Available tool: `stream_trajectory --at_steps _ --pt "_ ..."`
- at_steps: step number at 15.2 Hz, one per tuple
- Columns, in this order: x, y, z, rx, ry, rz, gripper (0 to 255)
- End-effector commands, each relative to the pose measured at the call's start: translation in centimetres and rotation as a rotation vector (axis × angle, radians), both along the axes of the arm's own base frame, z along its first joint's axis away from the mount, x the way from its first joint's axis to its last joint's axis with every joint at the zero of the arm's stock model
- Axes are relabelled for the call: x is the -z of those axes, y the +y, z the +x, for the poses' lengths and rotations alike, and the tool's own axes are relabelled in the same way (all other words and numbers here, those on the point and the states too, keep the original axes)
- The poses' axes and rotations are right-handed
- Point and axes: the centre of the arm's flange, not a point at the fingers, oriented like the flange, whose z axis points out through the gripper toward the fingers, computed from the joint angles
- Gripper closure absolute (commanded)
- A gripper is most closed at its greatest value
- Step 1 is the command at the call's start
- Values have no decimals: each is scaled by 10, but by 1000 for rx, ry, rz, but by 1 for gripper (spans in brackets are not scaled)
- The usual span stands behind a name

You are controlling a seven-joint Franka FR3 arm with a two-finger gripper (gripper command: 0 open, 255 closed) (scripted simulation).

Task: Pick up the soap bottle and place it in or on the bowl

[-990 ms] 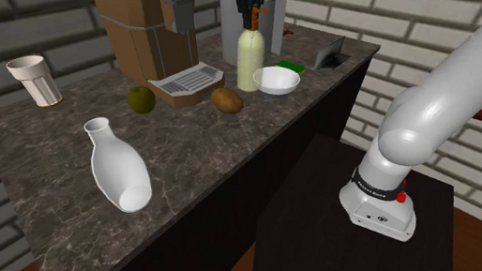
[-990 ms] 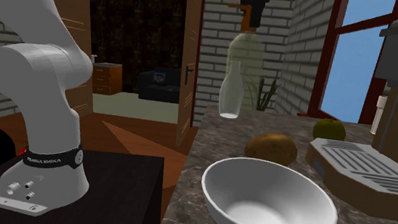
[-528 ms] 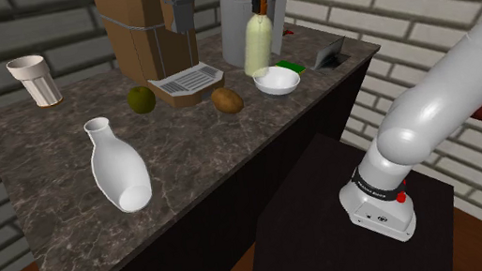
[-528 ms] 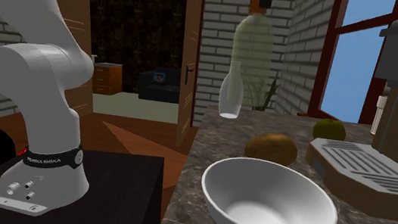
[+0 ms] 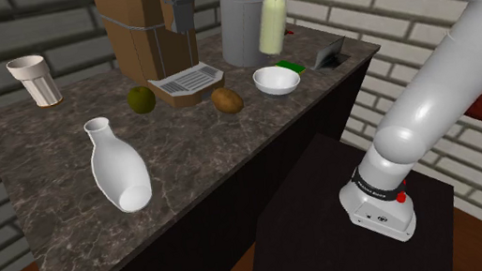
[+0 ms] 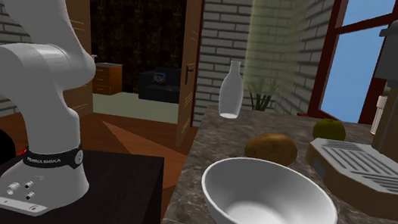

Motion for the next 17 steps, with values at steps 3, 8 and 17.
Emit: stream_trajectory --at_steps 3,8,17 --pt "-18 -49 2 -2 0 0 255" --pt "-14 -78 4 -2 0 0 255" --pt "34 -78 4 -2 0 0 255"
